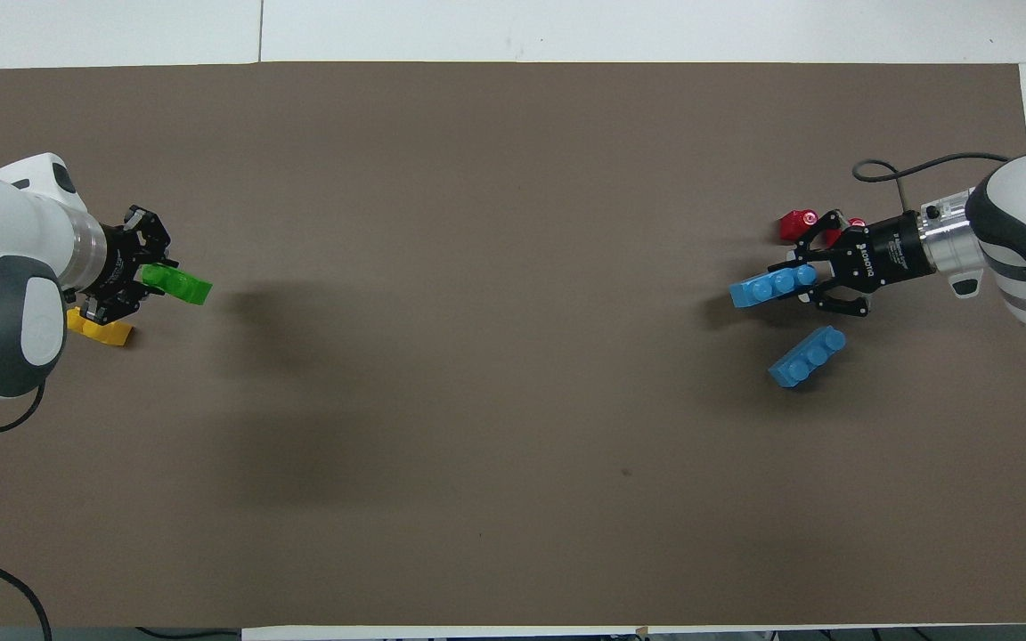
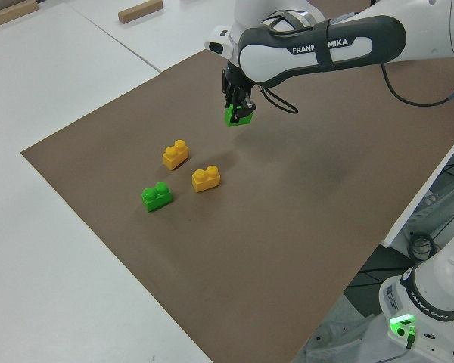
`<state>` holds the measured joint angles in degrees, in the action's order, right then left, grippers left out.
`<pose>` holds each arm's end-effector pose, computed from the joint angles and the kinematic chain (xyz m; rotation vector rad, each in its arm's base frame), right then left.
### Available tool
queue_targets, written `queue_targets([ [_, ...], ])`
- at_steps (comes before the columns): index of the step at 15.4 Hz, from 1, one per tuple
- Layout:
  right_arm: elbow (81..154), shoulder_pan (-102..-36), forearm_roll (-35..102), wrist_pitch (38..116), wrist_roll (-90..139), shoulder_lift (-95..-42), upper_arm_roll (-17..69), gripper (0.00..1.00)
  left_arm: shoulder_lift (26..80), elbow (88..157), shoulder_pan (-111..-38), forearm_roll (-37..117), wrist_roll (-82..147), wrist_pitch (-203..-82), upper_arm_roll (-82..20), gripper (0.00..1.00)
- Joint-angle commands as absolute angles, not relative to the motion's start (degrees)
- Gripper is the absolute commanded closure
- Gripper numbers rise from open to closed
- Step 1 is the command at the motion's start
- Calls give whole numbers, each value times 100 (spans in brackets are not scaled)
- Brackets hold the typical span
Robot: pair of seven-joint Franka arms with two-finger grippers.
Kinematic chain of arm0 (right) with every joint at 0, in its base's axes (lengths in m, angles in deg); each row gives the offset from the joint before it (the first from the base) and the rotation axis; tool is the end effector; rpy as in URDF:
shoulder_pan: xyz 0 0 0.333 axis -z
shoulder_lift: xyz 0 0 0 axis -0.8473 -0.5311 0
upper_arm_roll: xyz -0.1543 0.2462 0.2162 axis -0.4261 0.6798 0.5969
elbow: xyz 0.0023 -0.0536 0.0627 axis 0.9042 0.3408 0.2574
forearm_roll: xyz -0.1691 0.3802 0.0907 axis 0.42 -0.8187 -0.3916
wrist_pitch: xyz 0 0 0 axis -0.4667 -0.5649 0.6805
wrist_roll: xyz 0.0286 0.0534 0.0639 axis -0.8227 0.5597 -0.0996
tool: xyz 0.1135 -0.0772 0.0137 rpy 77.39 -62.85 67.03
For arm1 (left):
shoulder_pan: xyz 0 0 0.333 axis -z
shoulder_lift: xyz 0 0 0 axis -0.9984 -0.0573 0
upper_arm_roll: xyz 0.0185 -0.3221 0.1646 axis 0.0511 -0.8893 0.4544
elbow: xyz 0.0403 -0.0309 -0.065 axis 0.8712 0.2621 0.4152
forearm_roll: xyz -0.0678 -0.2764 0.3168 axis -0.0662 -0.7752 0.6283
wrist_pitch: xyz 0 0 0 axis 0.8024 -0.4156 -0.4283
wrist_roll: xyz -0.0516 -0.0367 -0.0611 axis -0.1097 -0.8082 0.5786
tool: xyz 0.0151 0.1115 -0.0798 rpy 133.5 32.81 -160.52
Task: Remove green block with left arm and hold with right
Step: 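Carry green toward the yellow blocks while the right gripper carries blue outward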
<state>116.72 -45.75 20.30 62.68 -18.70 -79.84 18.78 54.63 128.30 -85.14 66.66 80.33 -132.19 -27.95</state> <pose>0.6526 -0.0587 0.2839 -2.0396 1.3681 0.7302 0.6292 -0.0181 0.3919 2.6696 1.5823 0.1263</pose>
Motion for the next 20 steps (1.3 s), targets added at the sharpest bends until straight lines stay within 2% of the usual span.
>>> queue_targets([
  [1, 11699, -4421, 2122, 6245, -1596, -8033, 1968, 78, 5392, 12902, -8715, 6583, 7648, -13501, -2839, 100],
  [5, 11699, -4377, 2131, 6245, -1491, -8094, 1968, 75, 5208, 12894, -8856, 6574, 7242, -13747, -2839, 100],
  [7, 11699, -4368, 2131, 6245, -1473, -8121, 1968, 69, 5041, 12885, -8847, 6574, 7268, -13923, -2839, 100],
  [11, 11699, -4368, 2131, 6245, -1368, -8174, 1968, 66, 4848, 12850, -8847, 6556, 7277, -14186, -2839, 100],
  [13, 11699, -4368, 2131, 6245, -1368, -8182, 1968, 51, 4725, 12850, -8847, 6556, 7268, -14353, -2839, 100],
  [15, 11699, -4368, 2122, 6245, -1368, -8200, 1968, 46, 4689, 12841, -8838, 6556, 7242, -14380, -2839, 100],
  [19, 11682, -4368, 2122, 6245, -1411, -8200, 1968, 21, 4592, 12832, -8856, 6556, 7233, -14380, -2839, 100],
  [20, 11682, -4377, 2131, 6245, -1455, -8174, 1977, 20, 4584, 12841, -8856, 6548, 7224, -14380, -2839, 100],
])
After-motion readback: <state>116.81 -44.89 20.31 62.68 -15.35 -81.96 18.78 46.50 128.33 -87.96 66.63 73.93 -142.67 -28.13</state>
